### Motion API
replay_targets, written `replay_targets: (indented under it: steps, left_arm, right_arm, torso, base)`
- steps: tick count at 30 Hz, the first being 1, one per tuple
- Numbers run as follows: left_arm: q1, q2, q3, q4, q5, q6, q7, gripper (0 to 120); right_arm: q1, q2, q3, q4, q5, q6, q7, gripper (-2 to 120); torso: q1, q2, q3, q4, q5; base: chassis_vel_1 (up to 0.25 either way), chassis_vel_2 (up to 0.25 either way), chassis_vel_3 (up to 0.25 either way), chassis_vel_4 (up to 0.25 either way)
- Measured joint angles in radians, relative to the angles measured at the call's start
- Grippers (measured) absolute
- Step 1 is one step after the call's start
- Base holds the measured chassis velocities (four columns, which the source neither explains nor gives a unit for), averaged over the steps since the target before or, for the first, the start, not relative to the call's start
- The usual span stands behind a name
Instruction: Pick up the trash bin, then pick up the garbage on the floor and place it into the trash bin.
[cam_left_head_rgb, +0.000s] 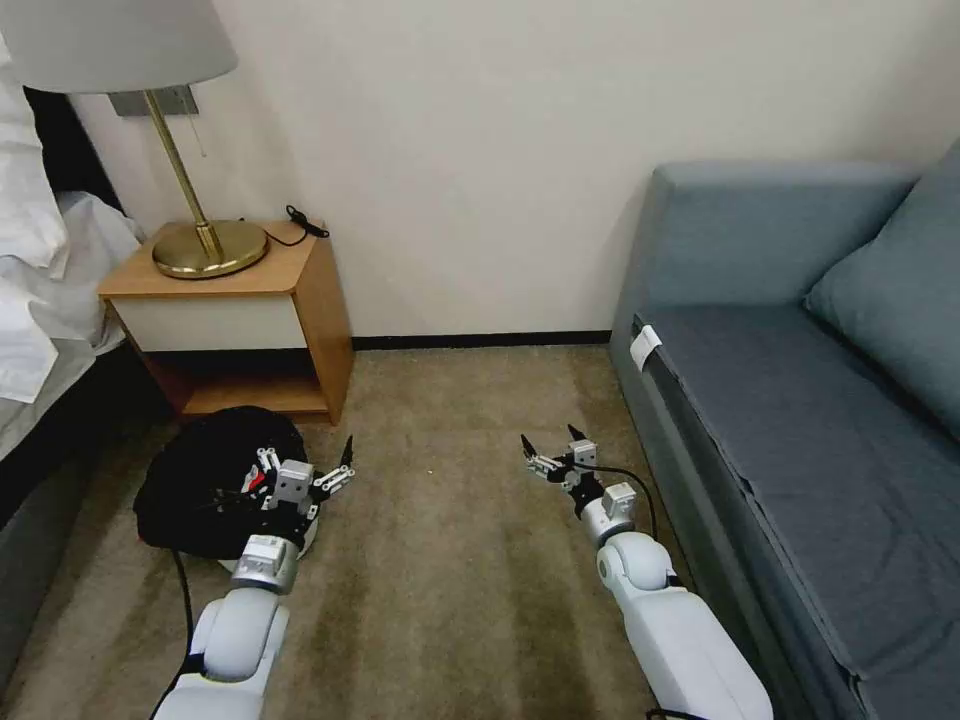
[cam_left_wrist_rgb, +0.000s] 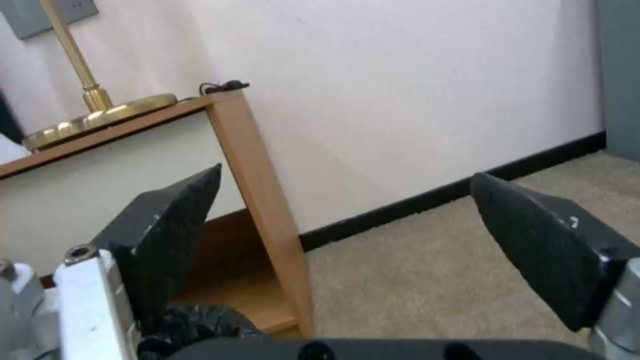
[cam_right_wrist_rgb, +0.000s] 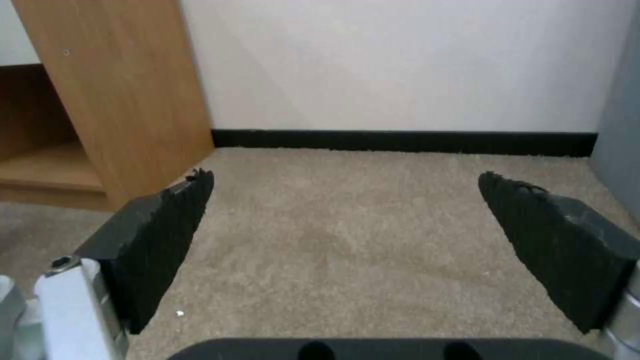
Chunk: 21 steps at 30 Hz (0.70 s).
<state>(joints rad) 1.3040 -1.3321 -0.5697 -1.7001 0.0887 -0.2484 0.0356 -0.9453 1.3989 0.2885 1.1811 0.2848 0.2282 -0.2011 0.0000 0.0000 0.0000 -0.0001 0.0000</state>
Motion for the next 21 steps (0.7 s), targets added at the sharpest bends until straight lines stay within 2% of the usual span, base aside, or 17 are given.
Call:
replay_targets:
  steps: [21]
  left_arm:
    - [0.000, 0.001, -0.003, 0.000, -0.002, 0.007, -0.006, 100]
  right_arm:
    - [0.000, 0.000, -0.001, 0.000, -0.004, 0.000, 0.000, 100]
  torso:
    - [0.000, 0.000, 0.000, 0.0001, 0.0000]
  base:
    - [0.000, 0.000, 0.000, 0.000]
